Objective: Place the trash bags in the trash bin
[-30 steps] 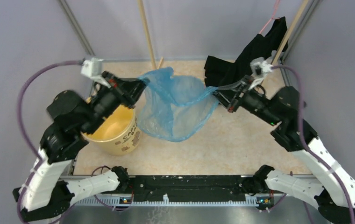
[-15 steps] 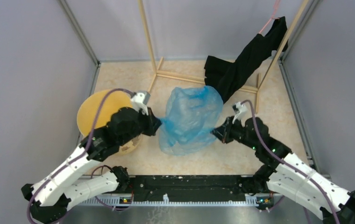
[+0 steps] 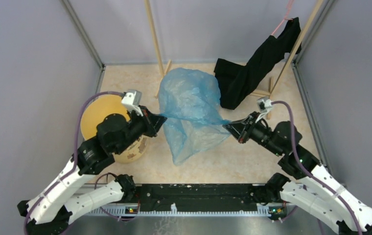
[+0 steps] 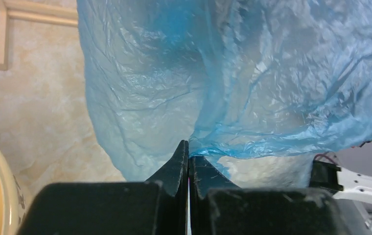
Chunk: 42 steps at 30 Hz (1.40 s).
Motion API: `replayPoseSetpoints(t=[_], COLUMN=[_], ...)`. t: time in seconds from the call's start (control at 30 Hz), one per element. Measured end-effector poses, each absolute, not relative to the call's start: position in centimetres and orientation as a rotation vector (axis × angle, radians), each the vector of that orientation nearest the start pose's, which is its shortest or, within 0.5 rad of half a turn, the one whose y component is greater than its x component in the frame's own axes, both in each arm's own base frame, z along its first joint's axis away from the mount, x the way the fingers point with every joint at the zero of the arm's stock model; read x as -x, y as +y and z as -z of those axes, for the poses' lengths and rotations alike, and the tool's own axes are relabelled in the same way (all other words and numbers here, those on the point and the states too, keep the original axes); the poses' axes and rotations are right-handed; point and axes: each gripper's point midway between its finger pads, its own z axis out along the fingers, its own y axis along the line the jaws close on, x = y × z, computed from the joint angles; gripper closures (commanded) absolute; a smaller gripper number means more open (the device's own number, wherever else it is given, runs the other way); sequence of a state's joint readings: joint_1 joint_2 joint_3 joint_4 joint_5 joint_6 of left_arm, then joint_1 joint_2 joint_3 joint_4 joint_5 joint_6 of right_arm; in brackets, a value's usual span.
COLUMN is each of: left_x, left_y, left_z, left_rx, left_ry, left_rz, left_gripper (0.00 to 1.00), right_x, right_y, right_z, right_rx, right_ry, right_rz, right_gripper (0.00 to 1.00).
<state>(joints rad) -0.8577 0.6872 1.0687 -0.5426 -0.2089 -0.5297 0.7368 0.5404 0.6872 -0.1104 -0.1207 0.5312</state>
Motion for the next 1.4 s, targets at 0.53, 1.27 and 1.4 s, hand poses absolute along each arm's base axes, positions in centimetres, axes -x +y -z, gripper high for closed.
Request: replayPoseSetpoints(t=[0.53, 1.27, 1.4], left_x=[-19.0, -23.4, -24.7], left_y=[-19.4, -12.6, -9.9], left_z=[-33.0, -31.1, -28.5], left_rx=[-0.129, 0.011, 0.069], left_ry=[1.888, 2.077, 2.135], left_rz=[0.79, 0.084, -0.128], left_gripper=[0.64, 0.02, 0.02], right_x=[-18.3, -13.3, -13.3], right_y=[21.1, 9.1, 8.9], right_z=[-30.9, -39.0, -38.4], right_rx=[0.249, 0.067, 0.068], right_ry=[1.678, 1.38, 1.399], right_rz=[-1.013, -0.794, -0.776], right_gripper=[1.0, 1.0, 1.0])
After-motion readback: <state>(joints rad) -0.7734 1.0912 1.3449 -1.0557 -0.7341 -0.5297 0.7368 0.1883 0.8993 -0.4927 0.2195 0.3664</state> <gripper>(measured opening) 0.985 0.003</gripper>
